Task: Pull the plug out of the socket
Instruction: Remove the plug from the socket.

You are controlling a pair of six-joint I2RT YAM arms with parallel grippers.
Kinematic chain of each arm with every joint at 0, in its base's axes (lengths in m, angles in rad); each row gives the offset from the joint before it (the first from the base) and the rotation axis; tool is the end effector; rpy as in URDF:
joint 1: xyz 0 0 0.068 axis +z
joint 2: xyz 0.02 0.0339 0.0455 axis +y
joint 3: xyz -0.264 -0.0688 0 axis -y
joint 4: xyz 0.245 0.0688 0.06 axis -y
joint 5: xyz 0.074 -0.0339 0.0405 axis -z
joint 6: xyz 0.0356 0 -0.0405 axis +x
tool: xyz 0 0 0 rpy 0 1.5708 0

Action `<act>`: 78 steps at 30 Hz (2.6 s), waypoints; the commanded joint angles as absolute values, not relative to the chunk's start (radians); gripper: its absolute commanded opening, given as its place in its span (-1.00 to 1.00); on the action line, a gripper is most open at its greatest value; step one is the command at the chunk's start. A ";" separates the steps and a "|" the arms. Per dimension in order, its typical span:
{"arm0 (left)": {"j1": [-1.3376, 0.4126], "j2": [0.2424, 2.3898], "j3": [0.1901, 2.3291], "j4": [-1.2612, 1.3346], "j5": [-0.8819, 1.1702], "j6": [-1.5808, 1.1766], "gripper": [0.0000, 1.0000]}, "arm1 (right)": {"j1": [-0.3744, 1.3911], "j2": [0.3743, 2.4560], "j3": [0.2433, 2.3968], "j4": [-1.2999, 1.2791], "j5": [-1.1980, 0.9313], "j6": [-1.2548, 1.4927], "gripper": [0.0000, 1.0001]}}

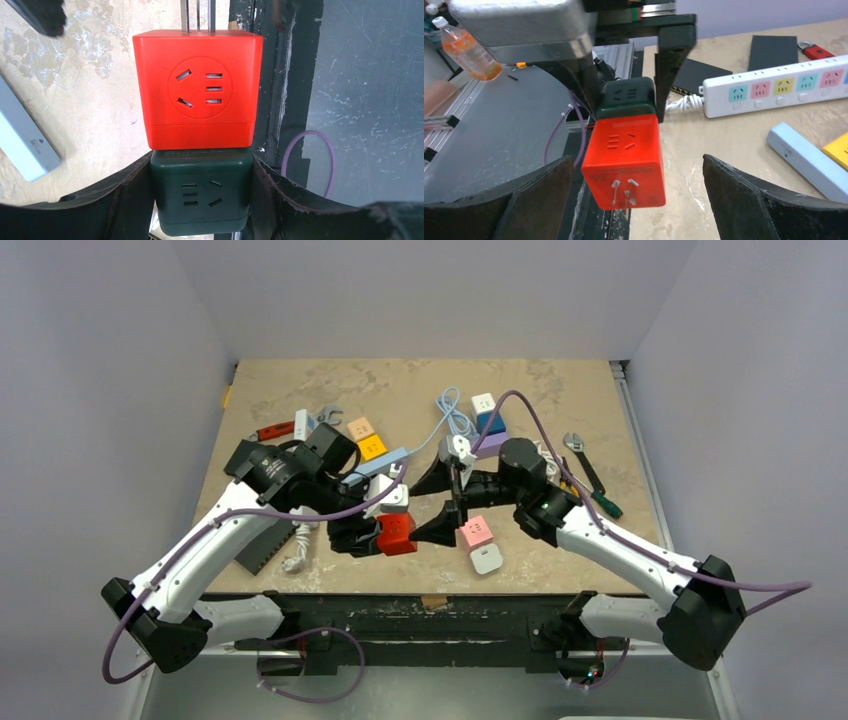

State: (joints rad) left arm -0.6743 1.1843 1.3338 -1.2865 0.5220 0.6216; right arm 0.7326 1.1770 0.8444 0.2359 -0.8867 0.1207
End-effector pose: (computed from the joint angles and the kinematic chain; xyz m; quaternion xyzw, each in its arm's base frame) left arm 0.1435 -0.1374 0.3587 0.6137 0.7188 -0.2574 0.2012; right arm 0.1792 0.1984 0.3247 -0.4764 0.5510 0.5404 0.4213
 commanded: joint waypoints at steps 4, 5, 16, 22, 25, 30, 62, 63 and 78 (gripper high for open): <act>-0.669 1.162 1.391 -1.283 0.573 0.619 -1.00 | 0.850 1.247 0.920 0.205 -0.762 0.040 0.98; -0.667 1.161 1.392 -1.282 0.570 0.619 -1.00 | 0.859 1.257 0.931 0.184 -0.748 0.028 0.98; -0.667 1.182 1.418 -1.272 0.547 0.610 -1.00 | 0.934 1.321 0.996 0.039 -0.622 -0.061 0.95; -0.668 1.181 1.436 -1.277 0.542 0.609 -1.00 | 0.943 1.348 1.011 0.035 -0.630 -0.048 0.25; -0.668 1.182 1.437 -1.276 0.539 0.608 -1.00 | 0.949 1.355 1.017 0.043 -0.642 -0.043 -0.36; -0.667 1.187 1.439 -1.253 0.501 0.584 -0.70 | 0.953 1.323 1.010 0.070 -0.635 -0.039 -1.00; -0.653 0.401 0.825 -0.682 0.143 0.409 1.00 | 0.936 1.268 0.939 0.410 -0.388 0.297 -1.00; -0.652 0.395 0.813 -0.663 0.136 0.415 1.00 | 0.936 1.264 0.931 0.436 -0.392 0.317 -1.00; -0.680 0.459 0.728 -0.378 0.114 0.616 1.00 | 0.936 1.269 0.874 0.682 -0.433 0.522 -1.00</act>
State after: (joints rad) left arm -0.6643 0.4305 0.7219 -0.4984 0.1402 0.5480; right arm 0.9360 1.2869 0.8619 0.5011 -0.4122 0.4507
